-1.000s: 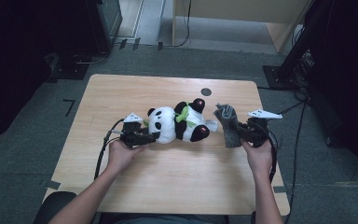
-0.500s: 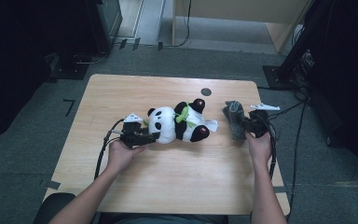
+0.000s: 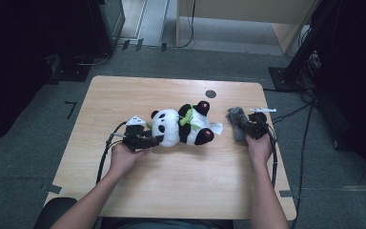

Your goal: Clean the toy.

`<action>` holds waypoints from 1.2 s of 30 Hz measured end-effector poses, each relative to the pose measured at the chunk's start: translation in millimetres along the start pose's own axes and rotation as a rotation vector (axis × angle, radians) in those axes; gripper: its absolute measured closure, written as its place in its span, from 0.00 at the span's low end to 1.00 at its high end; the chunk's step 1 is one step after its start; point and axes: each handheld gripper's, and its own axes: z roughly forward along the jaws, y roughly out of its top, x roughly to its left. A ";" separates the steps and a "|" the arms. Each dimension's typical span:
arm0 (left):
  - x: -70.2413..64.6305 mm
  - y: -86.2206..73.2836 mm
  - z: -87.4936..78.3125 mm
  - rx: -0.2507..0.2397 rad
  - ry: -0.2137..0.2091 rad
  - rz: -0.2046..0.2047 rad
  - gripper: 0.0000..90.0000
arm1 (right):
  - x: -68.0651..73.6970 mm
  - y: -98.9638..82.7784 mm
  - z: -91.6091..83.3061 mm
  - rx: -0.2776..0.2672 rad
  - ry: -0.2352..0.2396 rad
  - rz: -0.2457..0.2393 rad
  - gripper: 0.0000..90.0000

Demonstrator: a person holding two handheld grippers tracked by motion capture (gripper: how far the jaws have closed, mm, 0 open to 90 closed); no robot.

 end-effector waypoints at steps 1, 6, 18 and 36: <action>0.0 0.0 0.0 0.000 0.000 0.000 0.53 | 0.0 0.0 0.0 0.000 0.000 0.000 0.77; -0.2 0.0 -0.2 0.001 0.000 0.003 0.53 | -4.2 1.6 -8.9 -0.040 0.032 0.036 0.63; -0.1 1.2 -0.2 0.005 0.003 0.003 0.48 | 10.6 4.6 -43.1 -0.160 0.109 -0.028 0.42; -0.1 2.4 0.4 0.010 0.009 0.016 0.43 | 62.8 -5.7 -76.6 -0.220 0.211 -0.129 0.37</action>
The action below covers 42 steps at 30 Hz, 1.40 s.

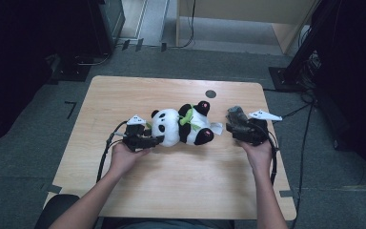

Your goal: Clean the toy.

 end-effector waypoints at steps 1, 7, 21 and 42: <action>-0.1 0.0 0.0 0.000 0.001 0.002 0.42 | 4.2 -0.2 -0.5 0.001 0.001 -0.003 0.36; -0.6 -0.2 -0.1 0.003 0.005 0.014 0.41 | 25.2 -0.7 -0.9 0.024 0.056 0.012 0.30; -0.3 -0.2 0.6 -0.007 0.006 0.018 0.39 | 67.2 -7.6 23.6 0.056 0.189 -0.068 0.18; 1.1 2.2 2.9 -0.023 0.006 0.004 0.38 | 72.9 -20.2 62.5 0.021 0.141 -0.198 0.44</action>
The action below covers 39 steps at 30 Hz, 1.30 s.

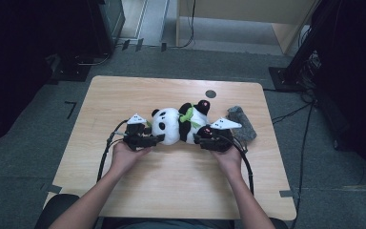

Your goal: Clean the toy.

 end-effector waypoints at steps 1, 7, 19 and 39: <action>0.0 0.0 0.2 0.000 0.001 0.001 0.38 | -0.1 0.8 -0.3 0.005 0.002 -0.004 0.48; 0.5 2.0 -2.1 -0.019 -0.008 0.012 0.37 | -2.0 12.6 -5.5 0.048 0.015 0.039 0.63; -6.1 6.9 -20.6 -0.068 -0.039 0.177 0.34 | -17.0 35.5 -39.1 0.007 0.013 0.163 0.67; -9.4 -1.3 -39.5 -0.269 -0.095 0.330 0.02 | -1.4 64.1 -58.1 -0.028 0.293 0.282 0.68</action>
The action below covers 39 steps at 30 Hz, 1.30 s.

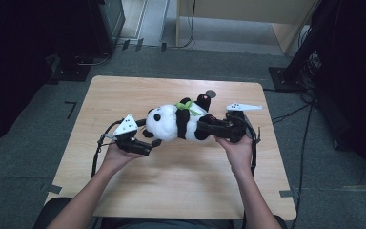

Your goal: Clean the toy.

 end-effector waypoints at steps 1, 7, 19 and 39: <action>-0.4 -0.1 0.4 0.004 0.001 0.001 0.02 | 0.3 -0.1 0.9 0.005 0.009 0.003 0.68; -0.9 -2.7 1.3 0.004 0.010 -0.030 0.24 | -0.7 -1.6 3.7 0.009 0.034 0.011 0.68; 5.5 5.3 0.6 0.181 -0.058 -0.142 0.63 | -6.9 -6.2 12.7 0.073 -0.059 -0.082 0.50; 26.0 25.5 -18.2 0.148 -0.090 -0.307 0.63 | -15.7 -36.0 20.5 -0.012 0.031 -0.299 0.10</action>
